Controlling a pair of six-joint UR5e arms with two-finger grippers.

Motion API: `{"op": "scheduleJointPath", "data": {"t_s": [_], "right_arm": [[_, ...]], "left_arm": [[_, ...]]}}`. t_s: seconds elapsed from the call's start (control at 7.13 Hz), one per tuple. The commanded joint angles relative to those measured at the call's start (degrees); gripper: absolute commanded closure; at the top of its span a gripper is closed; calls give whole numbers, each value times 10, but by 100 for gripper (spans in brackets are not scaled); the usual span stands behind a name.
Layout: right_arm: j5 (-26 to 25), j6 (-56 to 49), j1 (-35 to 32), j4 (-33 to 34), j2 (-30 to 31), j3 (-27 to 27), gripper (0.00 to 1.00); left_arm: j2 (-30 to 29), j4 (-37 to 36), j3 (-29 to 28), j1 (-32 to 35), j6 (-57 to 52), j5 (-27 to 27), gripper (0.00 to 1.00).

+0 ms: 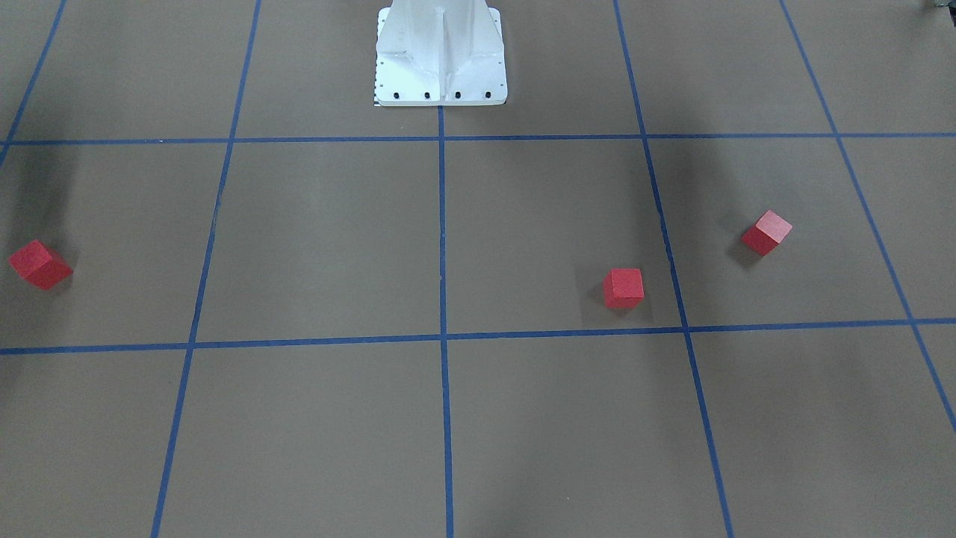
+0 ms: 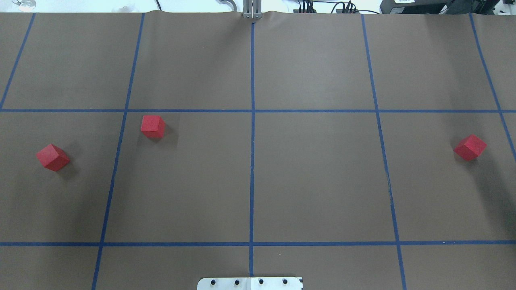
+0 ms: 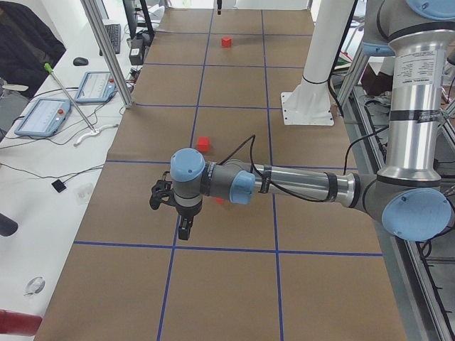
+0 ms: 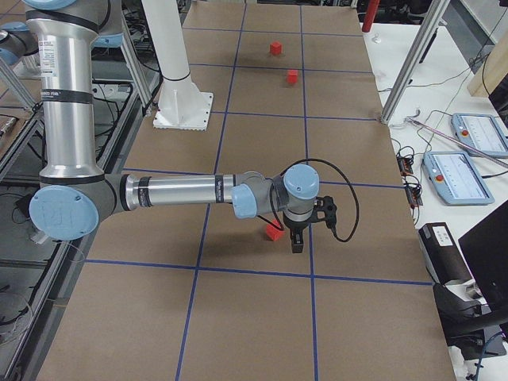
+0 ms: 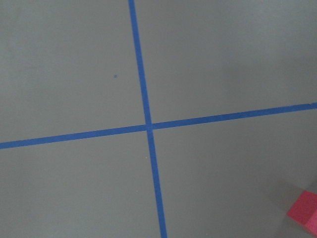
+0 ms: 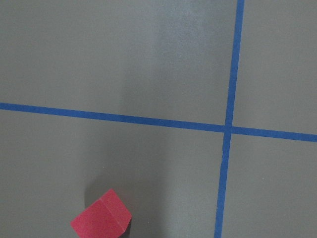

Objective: Form red blocks into L shape at center

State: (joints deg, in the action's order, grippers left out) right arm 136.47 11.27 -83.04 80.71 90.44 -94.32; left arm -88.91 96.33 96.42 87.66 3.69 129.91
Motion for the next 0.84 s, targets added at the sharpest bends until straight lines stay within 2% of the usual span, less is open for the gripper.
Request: {"op": "scheduleJointPath", "data": {"t_s": [0.0,0.7], "right_arm": [[2,19,0,-2,6,-1,0],[1,18,0,-15,8,-18,0]], "left_arm": [[12,-1,20,1,3,-21,0],[62,6,62,-2,4,-19,0]]}}
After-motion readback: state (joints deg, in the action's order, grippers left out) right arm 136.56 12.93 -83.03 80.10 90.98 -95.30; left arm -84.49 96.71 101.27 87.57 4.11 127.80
